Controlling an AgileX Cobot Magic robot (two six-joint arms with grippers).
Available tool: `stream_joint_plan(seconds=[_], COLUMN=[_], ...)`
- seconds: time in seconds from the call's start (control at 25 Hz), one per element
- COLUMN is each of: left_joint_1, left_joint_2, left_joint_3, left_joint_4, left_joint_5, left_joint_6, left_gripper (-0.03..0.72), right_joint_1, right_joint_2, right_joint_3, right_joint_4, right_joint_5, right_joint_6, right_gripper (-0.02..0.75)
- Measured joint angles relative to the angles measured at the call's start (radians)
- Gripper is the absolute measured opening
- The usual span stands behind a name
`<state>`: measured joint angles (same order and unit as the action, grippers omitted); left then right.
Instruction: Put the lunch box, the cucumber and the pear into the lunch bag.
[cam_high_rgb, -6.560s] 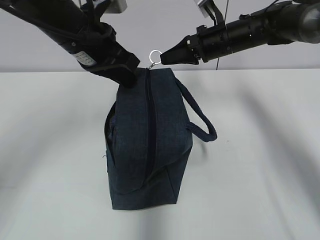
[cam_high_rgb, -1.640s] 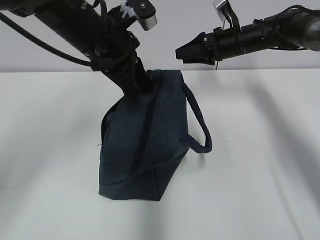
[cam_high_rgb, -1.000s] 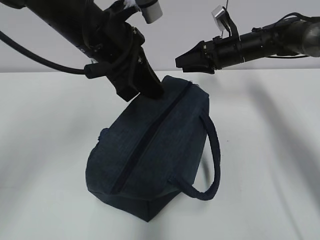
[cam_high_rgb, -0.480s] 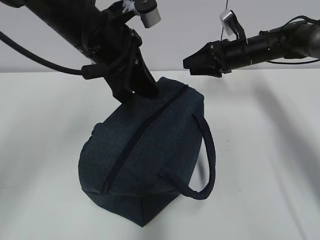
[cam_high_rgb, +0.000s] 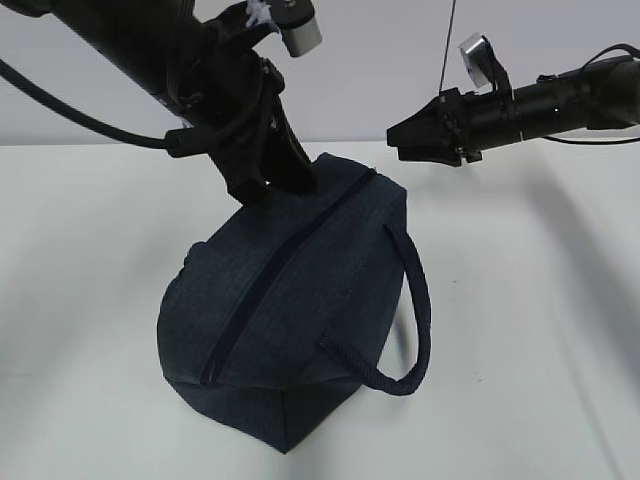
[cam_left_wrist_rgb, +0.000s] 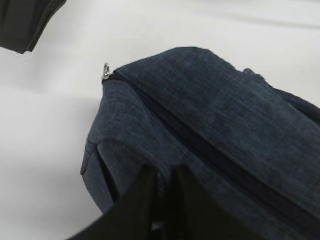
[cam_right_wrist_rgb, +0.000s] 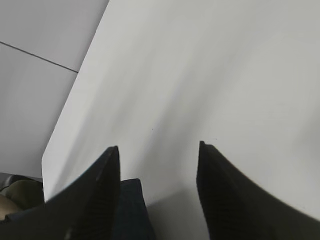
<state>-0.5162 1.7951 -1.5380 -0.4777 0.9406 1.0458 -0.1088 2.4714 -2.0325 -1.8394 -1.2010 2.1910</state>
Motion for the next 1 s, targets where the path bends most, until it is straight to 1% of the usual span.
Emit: stream_joint_plan(seconds=[0.12, 0.32, 0.4, 0.48, 0.76, 1.0], left_joint_1=[0.000, 0.000, 0.000, 0.000, 0.000, 0.000], left_joint_2=[0.000, 0.001, 0.001, 0.001, 0.001, 0.001], left_joint_3=[0.000, 0.000, 0.000, 0.000, 0.000, 0.000], left_joint_4=[0.002, 0.004, 0.004, 0.004, 0.001, 0.000], left_joint_5=[-0.008, -0.012, -0.013, -0.013, -0.015, -0.015], left_joint_6=[0.000, 0.000, 0.000, 0.000, 0.000, 0.000], left_gripper=[0.033, 0.033, 0.033, 0.033, 0.033, 0.033], right_joint_1=[-0.010, -0.010, -0.010, -0.010, -0.010, -0.010], right_joint_2=[-0.011, -0.038, -0.046, -0.066, -0.203, -0.291], right_joint_3=[0.002, 0.002, 0.013, 0.047, 0.246, 0.355], right_joint_4=[0.000, 0.000, 0.000, 0.000, 0.000, 0.000], right_joint_5=[0.000, 0.002, 0.002, 0.002, 0.002, 0.002], right_joint_6=[0.015, 0.028, 0.028, 0.015, -0.123, -0.182], right_gripper=[0.389, 0.326, 0.316, 0.313, 0.308, 0.308])
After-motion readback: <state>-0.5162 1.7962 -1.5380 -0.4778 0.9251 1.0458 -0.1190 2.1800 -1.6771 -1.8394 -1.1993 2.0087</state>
